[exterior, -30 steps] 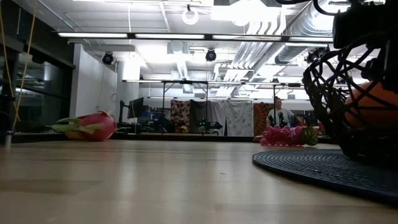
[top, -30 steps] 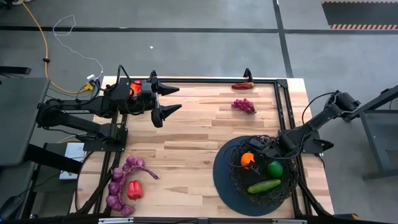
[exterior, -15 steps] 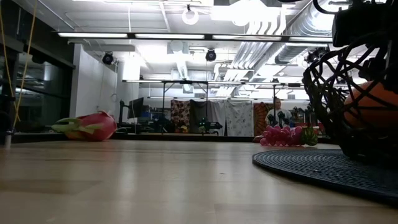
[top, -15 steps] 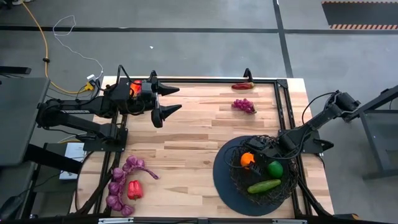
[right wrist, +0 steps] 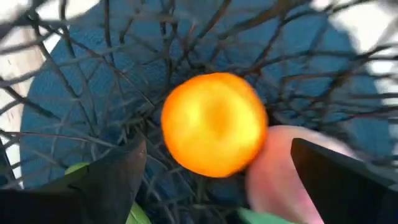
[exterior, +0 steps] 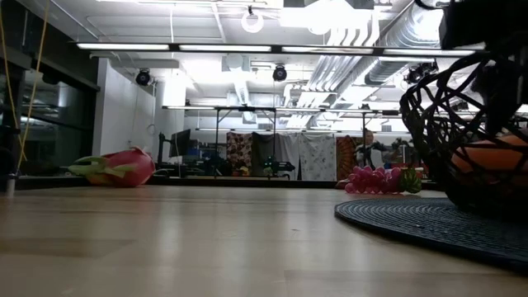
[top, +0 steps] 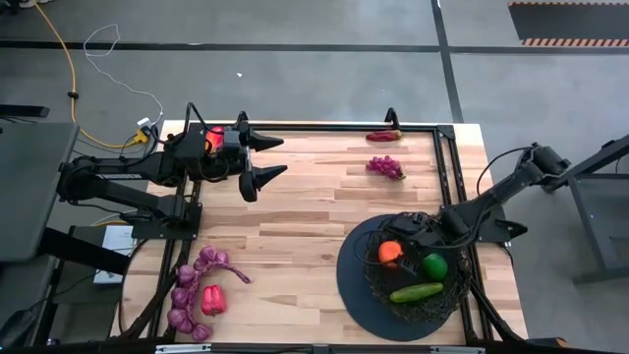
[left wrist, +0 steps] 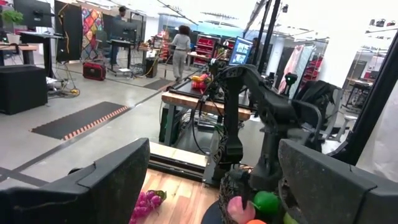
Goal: Build produce basket
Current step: Put the pink dragonfruit into the basket
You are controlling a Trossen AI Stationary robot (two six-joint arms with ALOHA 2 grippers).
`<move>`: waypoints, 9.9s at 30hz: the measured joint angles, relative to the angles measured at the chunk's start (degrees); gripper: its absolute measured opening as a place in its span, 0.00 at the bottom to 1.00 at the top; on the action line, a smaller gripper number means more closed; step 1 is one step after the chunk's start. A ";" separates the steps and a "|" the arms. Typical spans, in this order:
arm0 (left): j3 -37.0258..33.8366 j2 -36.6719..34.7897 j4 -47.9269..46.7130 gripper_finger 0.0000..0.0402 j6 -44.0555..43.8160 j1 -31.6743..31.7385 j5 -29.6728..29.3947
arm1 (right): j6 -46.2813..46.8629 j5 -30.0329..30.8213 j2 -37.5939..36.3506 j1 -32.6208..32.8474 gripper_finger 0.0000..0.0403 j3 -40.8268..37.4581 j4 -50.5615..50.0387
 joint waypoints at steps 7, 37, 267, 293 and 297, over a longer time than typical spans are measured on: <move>0.00 0.02 0.00 0.86 -0.02 0.00 -0.03 | -11.30 9.47 -4.68 -4.03 0.96 14.22 -7.64; 0.00 0.00 -0.58 0.86 -1.55 0.00 -0.03 | -36.20 -6.24 -4.79 -33.71 0.96 0.65 63.72; -4.79 9.59 3.78 0.74 -13.62 -9.35 -5.69 | -36.58 -12.52 5.06 -32.49 0.96 12.00 59.60; -4.35 14.88 6.32 0.74 -10.54 -7.96 -4.35 | -33.57 -15.73 9.65 -32.24 0.96 15.96 52.67; -4.35 14.84 5.95 0.74 -10.55 -7.94 -3.12 | -33.31 -15.77 9.68 -32.22 0.92 15.96 52.51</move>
